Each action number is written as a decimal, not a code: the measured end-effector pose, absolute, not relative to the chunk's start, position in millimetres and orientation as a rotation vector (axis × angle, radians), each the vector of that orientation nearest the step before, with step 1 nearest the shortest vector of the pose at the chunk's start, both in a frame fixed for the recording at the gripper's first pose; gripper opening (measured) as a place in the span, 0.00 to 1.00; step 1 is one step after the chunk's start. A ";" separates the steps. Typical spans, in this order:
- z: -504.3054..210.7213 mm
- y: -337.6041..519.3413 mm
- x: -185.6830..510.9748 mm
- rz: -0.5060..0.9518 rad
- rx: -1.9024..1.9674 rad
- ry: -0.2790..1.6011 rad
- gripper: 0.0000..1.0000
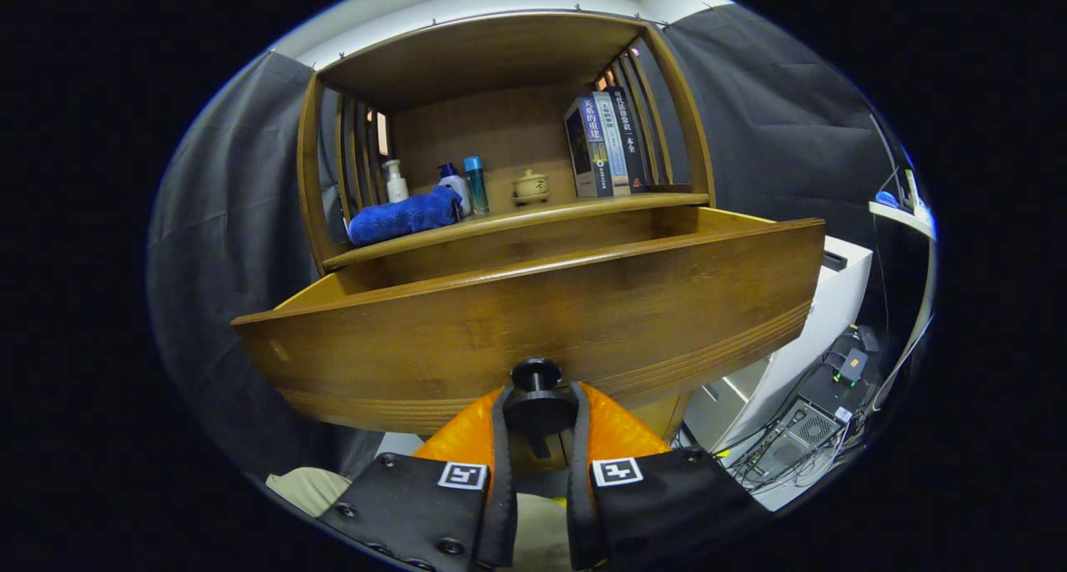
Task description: Pull open the drawer, take out the items inside it, and place them on the countertop above the cabinet.
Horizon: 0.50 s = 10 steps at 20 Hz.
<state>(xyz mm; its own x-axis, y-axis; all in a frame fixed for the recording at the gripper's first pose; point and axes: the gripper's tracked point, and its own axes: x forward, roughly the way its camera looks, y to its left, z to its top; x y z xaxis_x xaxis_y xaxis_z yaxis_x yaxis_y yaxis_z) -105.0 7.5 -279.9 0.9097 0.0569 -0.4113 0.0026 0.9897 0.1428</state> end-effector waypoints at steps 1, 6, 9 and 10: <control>-279.4 6.5 -107.0 0.027 0.133 0.425 0.33; -278.4 6.0 -107.4 0.022 0.133 0.411 0.32; -279.2 6.6 -107.8 0.017 0.139 0.447 0.43; -280.2 6.6 -106.6 0.017 0.132 0.465 0.46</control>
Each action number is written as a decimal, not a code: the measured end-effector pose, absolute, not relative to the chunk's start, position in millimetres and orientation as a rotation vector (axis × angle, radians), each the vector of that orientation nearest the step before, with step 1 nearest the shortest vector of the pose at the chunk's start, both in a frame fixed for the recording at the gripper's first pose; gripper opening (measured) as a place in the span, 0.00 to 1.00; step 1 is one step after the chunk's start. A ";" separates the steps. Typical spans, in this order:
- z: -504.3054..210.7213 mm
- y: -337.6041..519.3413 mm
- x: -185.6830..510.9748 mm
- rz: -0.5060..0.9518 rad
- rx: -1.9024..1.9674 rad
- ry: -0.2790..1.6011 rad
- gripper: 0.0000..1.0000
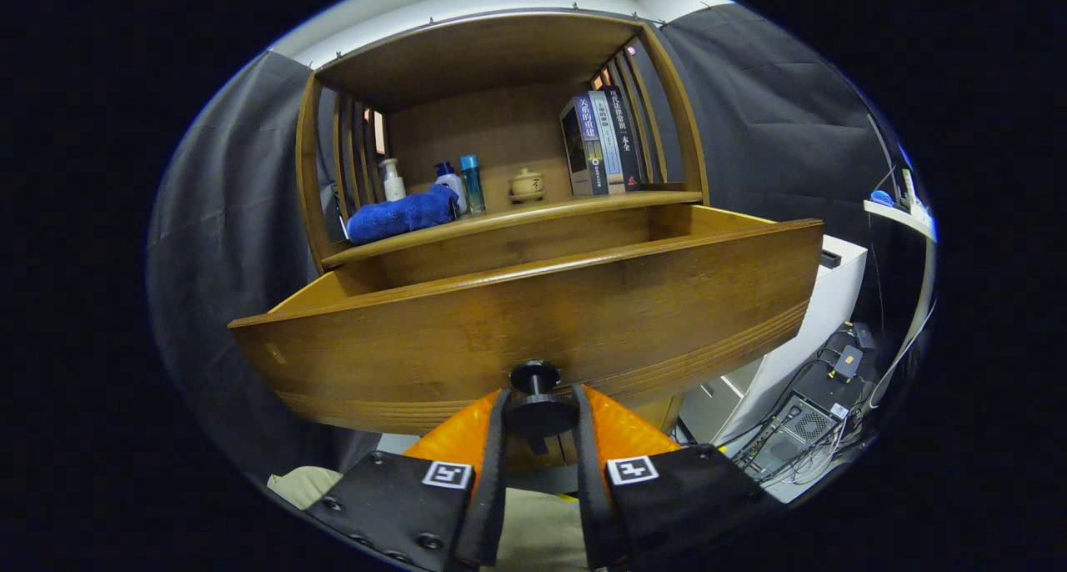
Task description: Pull open the drawer, take out the items inside it, and place them on the countertop above the cabinet.
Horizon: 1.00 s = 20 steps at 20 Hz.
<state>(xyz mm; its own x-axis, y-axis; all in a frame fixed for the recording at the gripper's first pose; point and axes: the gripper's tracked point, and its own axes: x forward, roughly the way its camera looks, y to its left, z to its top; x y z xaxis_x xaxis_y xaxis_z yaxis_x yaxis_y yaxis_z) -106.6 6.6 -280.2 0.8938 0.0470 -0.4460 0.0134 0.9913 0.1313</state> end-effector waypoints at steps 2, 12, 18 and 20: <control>-275.3 4.9 -107.5 0.006 0.120 0.480 0.49; -209.7 -3.4 -109.1 -0.026 0.144 0.401 0.97; -151.7 -9.6 -83.1 -0.021 0.174 0.335 0.98; -137.5 -9.6 -68.1 -0.015 0.159 0.316 0.98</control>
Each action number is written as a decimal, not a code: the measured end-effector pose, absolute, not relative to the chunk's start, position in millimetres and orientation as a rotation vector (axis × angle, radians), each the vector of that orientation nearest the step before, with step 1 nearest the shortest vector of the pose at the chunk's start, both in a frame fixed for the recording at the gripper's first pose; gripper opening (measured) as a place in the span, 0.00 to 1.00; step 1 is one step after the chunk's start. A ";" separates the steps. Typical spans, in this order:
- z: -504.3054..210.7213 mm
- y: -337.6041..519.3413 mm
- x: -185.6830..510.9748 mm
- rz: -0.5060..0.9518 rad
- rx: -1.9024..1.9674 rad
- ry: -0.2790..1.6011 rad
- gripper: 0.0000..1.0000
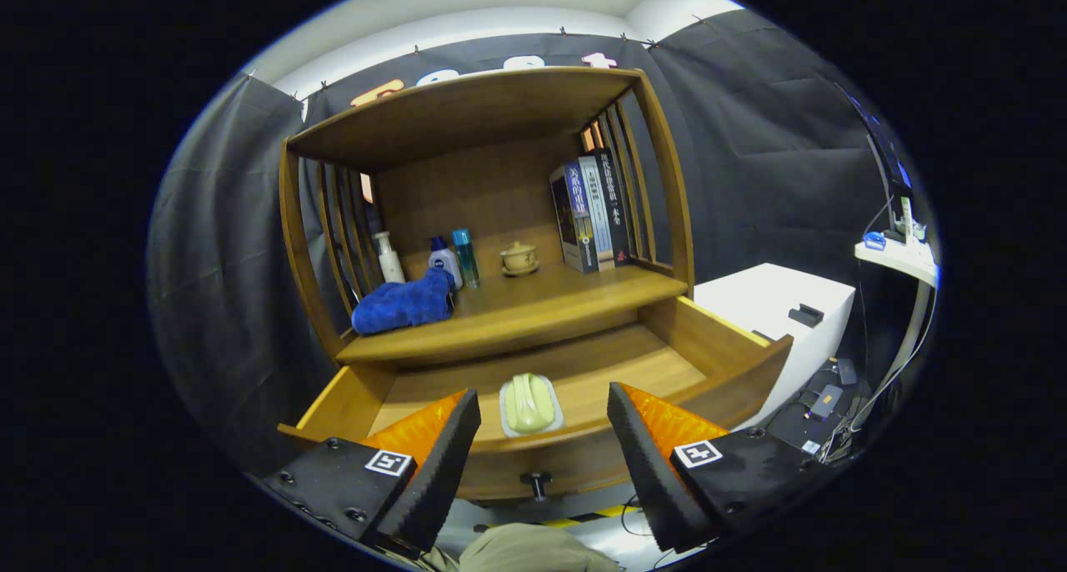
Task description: Pull open the drawer, take out the items inside it, and place them on the countertop above the cabinet.
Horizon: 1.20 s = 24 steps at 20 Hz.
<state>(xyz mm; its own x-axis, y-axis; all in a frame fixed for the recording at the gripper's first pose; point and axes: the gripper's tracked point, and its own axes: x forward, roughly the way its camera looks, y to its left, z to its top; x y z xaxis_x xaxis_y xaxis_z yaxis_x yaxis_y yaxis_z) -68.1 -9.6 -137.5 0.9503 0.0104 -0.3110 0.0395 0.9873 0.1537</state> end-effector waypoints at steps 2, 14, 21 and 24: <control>-129.3 -9.6 -54.1 -0.010 0.125 0.321 0.98; -161.2 26.6 30.6 0.070 0.006 0.585 0.99; -205.2 24.5 59.8 0.036 -0.017 0.837 0.99; -224.0 25.2 65.5 0.047 -0.049 0.930 0.99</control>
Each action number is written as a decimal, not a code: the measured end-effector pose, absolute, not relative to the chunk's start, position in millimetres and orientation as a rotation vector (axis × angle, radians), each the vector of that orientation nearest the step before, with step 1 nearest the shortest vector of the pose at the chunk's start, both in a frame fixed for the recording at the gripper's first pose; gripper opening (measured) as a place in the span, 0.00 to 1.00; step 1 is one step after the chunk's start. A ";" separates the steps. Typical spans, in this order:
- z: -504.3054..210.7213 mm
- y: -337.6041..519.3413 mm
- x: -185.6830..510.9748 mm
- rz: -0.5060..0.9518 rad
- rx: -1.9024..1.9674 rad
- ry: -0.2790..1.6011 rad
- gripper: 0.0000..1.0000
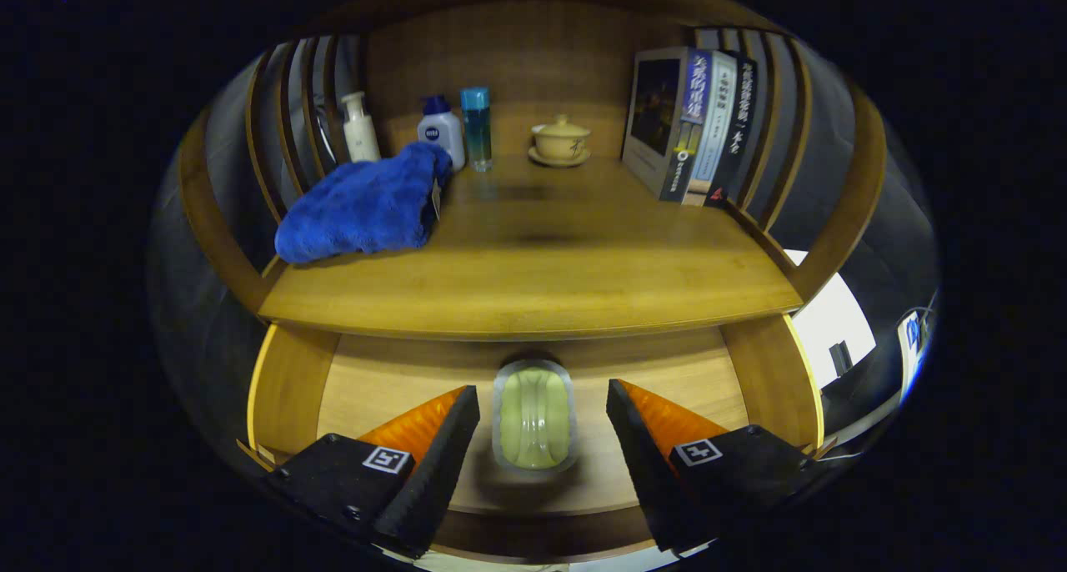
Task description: Pull open the drawer, take out the items inside it, and place them on the countertop above the cabinet.
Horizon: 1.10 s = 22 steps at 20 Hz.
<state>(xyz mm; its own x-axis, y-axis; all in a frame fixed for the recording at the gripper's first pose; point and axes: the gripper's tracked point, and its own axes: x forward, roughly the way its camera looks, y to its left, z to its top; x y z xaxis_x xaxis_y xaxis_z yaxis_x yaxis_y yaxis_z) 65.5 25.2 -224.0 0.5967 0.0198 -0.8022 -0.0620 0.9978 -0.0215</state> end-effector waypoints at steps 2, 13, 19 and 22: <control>-236.0 25.3 70.0 0.056 -0.066 0.974 0.99; -290.2 20.4 70.7 0.031 -0.063 1.206 0.55; -272.5 20.1 61.0 0.036 -0.023 1.180 0.24; -250.0 19.3 50.8 0.058 -0.015 1.154 0.24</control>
